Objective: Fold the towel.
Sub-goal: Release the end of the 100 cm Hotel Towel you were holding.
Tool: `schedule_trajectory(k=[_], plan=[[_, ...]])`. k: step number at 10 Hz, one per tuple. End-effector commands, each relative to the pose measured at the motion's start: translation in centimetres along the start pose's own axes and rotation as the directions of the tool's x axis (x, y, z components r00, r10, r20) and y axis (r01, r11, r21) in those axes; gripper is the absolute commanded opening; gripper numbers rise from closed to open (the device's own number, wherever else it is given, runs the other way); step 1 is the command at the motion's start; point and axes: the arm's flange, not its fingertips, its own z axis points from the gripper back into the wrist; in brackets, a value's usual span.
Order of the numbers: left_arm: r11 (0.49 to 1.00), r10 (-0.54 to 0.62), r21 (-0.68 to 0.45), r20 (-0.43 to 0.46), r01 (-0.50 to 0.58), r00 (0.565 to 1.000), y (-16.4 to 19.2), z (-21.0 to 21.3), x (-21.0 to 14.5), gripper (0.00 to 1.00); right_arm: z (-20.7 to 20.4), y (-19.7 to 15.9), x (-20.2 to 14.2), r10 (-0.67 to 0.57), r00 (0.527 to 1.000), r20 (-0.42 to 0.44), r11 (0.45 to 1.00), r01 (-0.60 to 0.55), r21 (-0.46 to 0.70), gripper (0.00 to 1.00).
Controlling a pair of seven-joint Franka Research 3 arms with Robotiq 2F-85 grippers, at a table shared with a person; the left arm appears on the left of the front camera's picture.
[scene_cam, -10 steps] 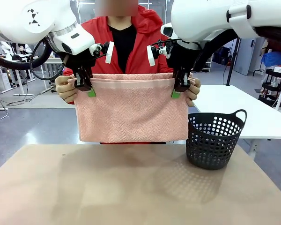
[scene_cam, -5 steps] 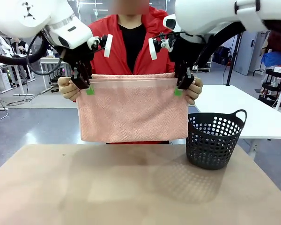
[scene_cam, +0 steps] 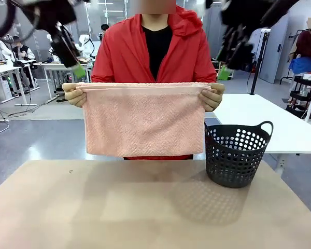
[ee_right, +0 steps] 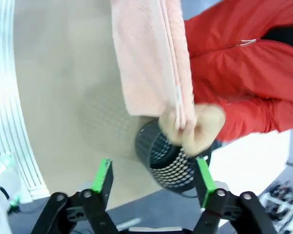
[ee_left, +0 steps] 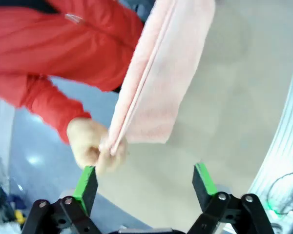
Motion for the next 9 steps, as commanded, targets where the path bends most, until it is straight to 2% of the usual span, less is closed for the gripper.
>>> schedule_trajectory(k=[1,2,3,5,6,7,8,9], plan=[[0.974,0.224,0.03,-0.046,-0.223,0.973,0.3,1.8,-4.1,1.0,1.5,0.9,-4.1,-0.293,0.955,0.043,0.955,0.294,-0.024,0.98],[0.935,0.351,0.068,-0.048,-0.348,0.935,0.7,2.9,-6.6,1.0,2.5,1.1,-6.0,-0.42,0.903,0.087,0.905,0.425,-0.037,1.0],[0.89,0.451,0.093,-0.04,-0.446,0.892,1.1,3.1,-8.7,1.0,2.8,1.1,-7.4,-0.492,0.863,0.113,0.867,0.497,-0.027,1.0],[0.809,0.585,0.084,-0.013,-0.582,0.811,1.8,2.1,-11.7,1.0,2.2,0.6,-9.2,-0.588,0.799,0.123,0.805,0.593,-0.007,1.0],[0.786,0.616,0.077,0.001,-0.614,0.788,1.9,1.6,-12.1,1.0,2.0,0.1,-9.4,-0.604,0.788,0.122,0.793,0.609,-0.006,1.0],[0.8,0.597,0.089,-0.013,-0.593,0.802,1.7,1.4,-12.1,1.0,1.7,-0.6,-9.5,-0.59,0.804,0.069,0.805,0.593,-0.013,1.0],[0.812,0.583,0.078,-0.05,-0.579,0.811,2.9,2.6,-12.6,1.0,2.9,-0.1,-10.0,-0.576,0.812,0.093,0.816,0.578,-0.002,1.0],[0.812,0.583,0.078,-0.05,-0.579,0.811,2.9,2.6,-12.6,1.0,2.9,-0.1,-10.0,-0.576,0.812,0.093,0.816,0.578,-0.002,1.0]])
